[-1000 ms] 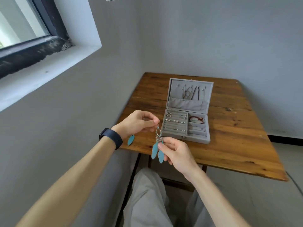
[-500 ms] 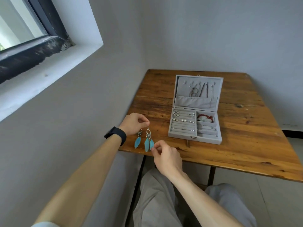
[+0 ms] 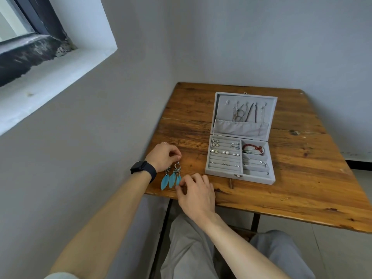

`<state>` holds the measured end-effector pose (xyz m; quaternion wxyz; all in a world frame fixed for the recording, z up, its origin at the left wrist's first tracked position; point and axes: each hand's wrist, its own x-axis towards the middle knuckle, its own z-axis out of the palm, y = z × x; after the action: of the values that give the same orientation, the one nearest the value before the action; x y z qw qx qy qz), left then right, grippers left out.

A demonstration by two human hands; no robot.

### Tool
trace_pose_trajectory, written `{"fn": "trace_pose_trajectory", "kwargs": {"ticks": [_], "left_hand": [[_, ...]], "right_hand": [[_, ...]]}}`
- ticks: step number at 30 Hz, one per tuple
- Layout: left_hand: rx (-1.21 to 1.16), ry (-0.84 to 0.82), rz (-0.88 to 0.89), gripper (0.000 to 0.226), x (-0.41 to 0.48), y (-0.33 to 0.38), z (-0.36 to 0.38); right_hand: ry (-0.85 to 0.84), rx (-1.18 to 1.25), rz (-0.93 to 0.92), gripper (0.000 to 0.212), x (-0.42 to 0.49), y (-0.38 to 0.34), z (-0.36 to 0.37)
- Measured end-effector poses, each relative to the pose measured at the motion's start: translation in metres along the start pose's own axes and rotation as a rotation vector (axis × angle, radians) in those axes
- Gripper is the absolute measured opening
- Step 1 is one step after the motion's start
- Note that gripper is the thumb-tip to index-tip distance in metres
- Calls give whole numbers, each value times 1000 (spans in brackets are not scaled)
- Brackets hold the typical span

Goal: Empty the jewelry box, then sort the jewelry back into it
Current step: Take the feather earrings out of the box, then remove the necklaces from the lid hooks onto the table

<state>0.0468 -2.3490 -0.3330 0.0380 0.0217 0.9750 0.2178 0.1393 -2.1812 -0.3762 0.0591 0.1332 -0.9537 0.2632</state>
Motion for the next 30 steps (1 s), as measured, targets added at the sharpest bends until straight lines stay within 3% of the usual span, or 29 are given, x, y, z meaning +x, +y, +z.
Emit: {"fn": "trace_pose_trajectory", "kwargs": {"ticks": [4, 8, 14, 23, 30], "left_hand": [[35, 11, -9, 19, -3, 4, 1], [67, -24, -11, 26, -7, 11, -4], [101, -55, -29, 34, -16, 24, -11], [14, 256, 108, 35, -31, 95, -13], [-142, 218, 131, 35, -5, 134, -10]], "right_hand": [[20, 2, -39, 23, -3, 6, 1], [-68, 81, -84, 28, -3, 13, -9], [-95, 153, -140, 31, -10, 39, -60], [129, 36, -122, 24, 18, 93, -170], [221, 136, -21, 23, 67, 117, -187]]}}
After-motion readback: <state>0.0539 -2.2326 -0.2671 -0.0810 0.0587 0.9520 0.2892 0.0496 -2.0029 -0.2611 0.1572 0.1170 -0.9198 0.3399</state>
